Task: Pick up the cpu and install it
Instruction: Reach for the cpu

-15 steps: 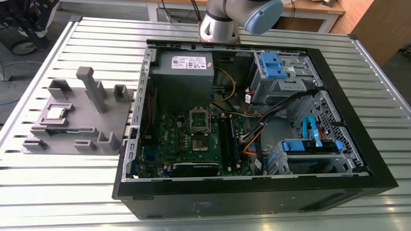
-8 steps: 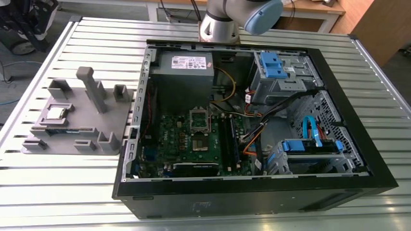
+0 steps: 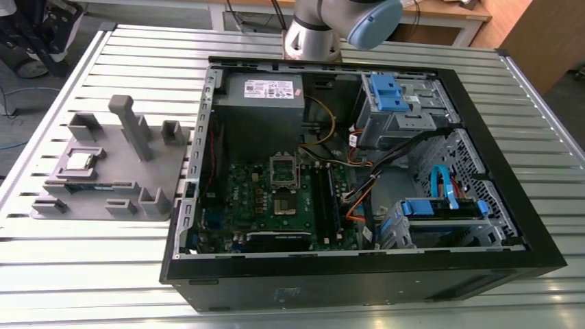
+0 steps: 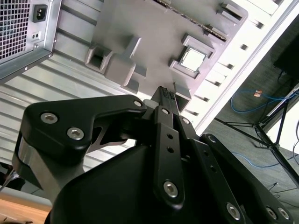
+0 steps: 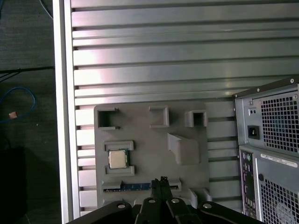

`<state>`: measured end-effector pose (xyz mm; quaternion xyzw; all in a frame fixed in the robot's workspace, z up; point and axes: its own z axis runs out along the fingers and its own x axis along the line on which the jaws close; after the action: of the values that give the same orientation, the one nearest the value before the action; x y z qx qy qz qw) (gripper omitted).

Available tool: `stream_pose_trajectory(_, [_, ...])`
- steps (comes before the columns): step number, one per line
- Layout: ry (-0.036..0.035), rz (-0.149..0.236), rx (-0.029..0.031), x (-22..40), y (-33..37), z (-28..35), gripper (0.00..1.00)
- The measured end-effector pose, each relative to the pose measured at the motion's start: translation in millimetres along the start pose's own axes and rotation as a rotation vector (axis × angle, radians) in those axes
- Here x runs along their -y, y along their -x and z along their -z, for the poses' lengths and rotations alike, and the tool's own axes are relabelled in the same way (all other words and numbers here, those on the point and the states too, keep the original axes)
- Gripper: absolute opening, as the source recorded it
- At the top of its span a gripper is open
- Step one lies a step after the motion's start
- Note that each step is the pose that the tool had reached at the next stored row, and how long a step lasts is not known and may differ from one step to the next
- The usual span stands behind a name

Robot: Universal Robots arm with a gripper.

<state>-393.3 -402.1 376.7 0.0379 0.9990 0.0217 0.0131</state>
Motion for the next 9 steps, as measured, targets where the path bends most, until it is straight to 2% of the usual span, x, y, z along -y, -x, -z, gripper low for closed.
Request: stream_pose_trajectory(9, [0.0001, 0.0, 0.0001, 0.7, -2.4, -6.7, 0.11])
